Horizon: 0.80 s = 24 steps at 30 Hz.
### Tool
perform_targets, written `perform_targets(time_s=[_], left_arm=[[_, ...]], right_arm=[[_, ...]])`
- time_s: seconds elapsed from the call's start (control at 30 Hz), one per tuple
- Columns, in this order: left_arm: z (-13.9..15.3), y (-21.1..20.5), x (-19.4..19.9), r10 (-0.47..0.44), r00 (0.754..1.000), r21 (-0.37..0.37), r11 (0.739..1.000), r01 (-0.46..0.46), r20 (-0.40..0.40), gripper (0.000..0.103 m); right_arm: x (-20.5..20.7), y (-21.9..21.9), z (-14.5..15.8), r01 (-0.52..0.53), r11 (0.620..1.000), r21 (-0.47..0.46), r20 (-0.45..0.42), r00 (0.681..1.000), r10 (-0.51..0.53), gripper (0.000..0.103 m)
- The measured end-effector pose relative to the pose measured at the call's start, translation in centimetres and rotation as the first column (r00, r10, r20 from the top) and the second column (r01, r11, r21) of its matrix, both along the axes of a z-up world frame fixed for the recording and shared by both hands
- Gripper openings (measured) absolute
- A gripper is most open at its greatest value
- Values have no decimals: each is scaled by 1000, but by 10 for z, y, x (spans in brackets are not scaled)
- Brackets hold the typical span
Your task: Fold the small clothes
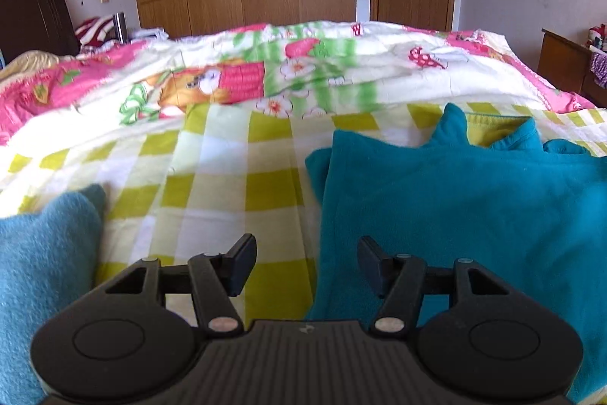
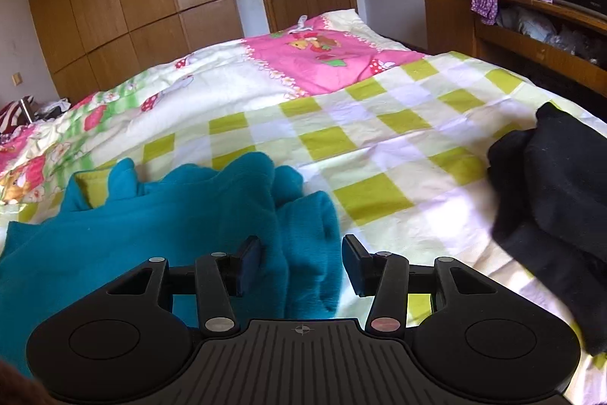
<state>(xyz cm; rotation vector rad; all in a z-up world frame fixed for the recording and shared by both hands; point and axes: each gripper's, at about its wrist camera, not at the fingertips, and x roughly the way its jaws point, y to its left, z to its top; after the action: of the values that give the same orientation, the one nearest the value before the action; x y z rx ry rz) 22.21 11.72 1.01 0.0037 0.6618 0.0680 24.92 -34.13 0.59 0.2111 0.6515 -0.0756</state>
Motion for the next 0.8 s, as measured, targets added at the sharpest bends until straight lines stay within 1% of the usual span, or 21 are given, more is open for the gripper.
perform_targets(time_s=[0.03, 0.07, 0.1, 0.17, 0.2, 0.23, 0.27, 0.3, 0.37, 0.4, 0.43, 0.5, 0.53, 0.57, 0.67, 0.7, 0.73, 0.8], left_arm=[[0, -2, 0, 1, 1000, 12, 1000, -1, 5, 74], [-4, -4, 4, -5, 1000, 18, 1000, 6, -14, 75], [-9, -6, 7, -12, 999, 20, 1000, 13, -42, 75], [-21, -9, 10, -17, 996, 39, 999, 21, -90, 75], [-24, -11, 9, -21, 995, 47, 999, 25, -96, 75], [-25, -11, 9, -27, 995, 50, 998, 32, -96, 75], [-25, -11, 9, -27, 995, 54, 998, 33, -95, 76], [-25, -10, 10, -22, 995, 48, 998, 26, -95, 76], [-21, -6, 12, -7, 996, 0, 1000, 7, -93, 75], [-17, -5, 12, -1, 997, -22, 1000, -1, -77, 75], [-12, -6, 10, -5, 999, -27, 1000, 3, -55, 75], [-5, -10, 4, -13, 1000, -4, 1000, 13, -2, 76], [-4, -12, 3, -16, 1000, 14, 1000, 16, 14, 78], [-5, -12, 4, -19, 1000, 24, 1000, 19, 10, 82], [-27, -7, 14, -15, 995, -3, 1000, 15, -96, 84], [-33, -5, 14, -7, 994, -17, 1000, 6, -108, 84], [-34, -3, 11, -1, 994, -35, 999, -3, -106, 84], [-29, 0, 3, 0, 996, -73, 997, -6, -84, 83]], right_arm=[[-4, 0, 1, -1, 1000, 8, 10, 1000, 1, 48], [-7, 1, 0, -6, 1000, 15, 13, 1000, 6, 48], [-6, 1, -4, -16, 999, 43, -3, 1000, 17, 51], [-2, 2, -15, -20, 994, 106, -38, 999, 25, 51], [-1, 2, -18, -12, 992, 124, -46, 999, 18, 53], [-2, 3, -17, -17, 991, 134, -30, 999, 21, 53], [-2, 6, -15, -39, 993, 111, -9, 999, 40, 53], [2, 9, -15, -43, 997, 70, -20, 999, 44, 52], [13, 6, -20, -14, 999, 47, -79, 997, 18, 28], [16, 0, -21, -9, 997, 76, -82, 997, 16, 20], [18, -5, -22, 2, 995, 101, -82, 997, 7, 13], [21, -12, -24, 23, 991, 133, -85, 996, -12, 10], [22, -13, -25, 29, 990, 136, -89, 996, -17, 9], [22, -13, -27, 35, 990, 138, -95, 995, -22, 9], [16, -12, -27, 50, 988, 143, -83, 996, -38, 9], [13, -13, -26, 60, 986, 154, -77, 996, -49, 10], [10, -12, -25, 60, 986, 159, -70, 996, -50, 17], [1, -8, -16, 36, 991, 132, -46, 999, -30, 22]])
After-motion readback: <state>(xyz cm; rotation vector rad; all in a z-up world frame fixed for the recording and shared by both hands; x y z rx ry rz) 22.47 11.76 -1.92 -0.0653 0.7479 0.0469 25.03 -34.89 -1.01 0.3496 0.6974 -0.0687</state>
